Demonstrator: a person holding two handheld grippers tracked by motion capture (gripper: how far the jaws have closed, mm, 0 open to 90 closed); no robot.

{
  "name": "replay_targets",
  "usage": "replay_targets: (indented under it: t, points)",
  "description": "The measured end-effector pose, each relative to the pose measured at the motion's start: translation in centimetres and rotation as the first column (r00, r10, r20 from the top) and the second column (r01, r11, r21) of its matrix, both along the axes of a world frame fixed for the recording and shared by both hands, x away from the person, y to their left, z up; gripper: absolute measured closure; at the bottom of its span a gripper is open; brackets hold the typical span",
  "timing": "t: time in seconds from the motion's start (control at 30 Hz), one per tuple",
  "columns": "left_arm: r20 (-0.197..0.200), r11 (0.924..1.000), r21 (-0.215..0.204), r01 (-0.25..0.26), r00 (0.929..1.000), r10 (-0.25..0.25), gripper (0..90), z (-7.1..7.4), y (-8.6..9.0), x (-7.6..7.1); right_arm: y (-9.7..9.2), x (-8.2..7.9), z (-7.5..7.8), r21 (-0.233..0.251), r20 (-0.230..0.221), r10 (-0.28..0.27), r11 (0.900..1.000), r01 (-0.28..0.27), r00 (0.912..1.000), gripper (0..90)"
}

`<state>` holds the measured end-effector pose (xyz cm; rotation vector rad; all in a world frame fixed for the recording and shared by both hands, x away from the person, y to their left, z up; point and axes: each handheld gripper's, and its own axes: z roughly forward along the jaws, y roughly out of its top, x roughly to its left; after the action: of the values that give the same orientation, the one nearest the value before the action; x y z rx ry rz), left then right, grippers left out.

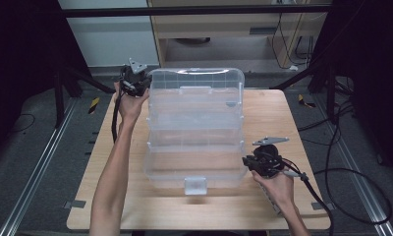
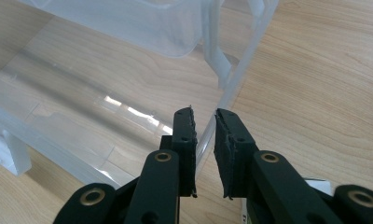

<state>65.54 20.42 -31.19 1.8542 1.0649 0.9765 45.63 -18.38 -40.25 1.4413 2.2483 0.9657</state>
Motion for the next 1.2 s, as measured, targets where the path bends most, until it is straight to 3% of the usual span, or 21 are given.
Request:
replay_targets:
  t: [0.8,0.97,1.2]
  points:
    - [0.000,1.0000,-0.001,0.005,1.0000,-0.005,82.9,-0.7,0.1,1.2,0.0,0.0,0.0,0.002,0.003,-0.001,1.0000,0.001,1.0000,78.3]
    - [-0.025,1.0000,-0.008,0.001,0.9997,-0.001,82.8,-0.8,0.3,1.2,0.0,0.0,-0.1,-0.003,0.009,-0.002,1.0000,0.002,1.0000,78.5]
    - [-0.030,0.9998,-0.017,-0.006,0.9995,0.005,82.8,-0.9,0.2,1.4,0.0,0.0,-0.1,-0.010,0.014,-0.002,0.9999,0.003,0.9999,78.7]
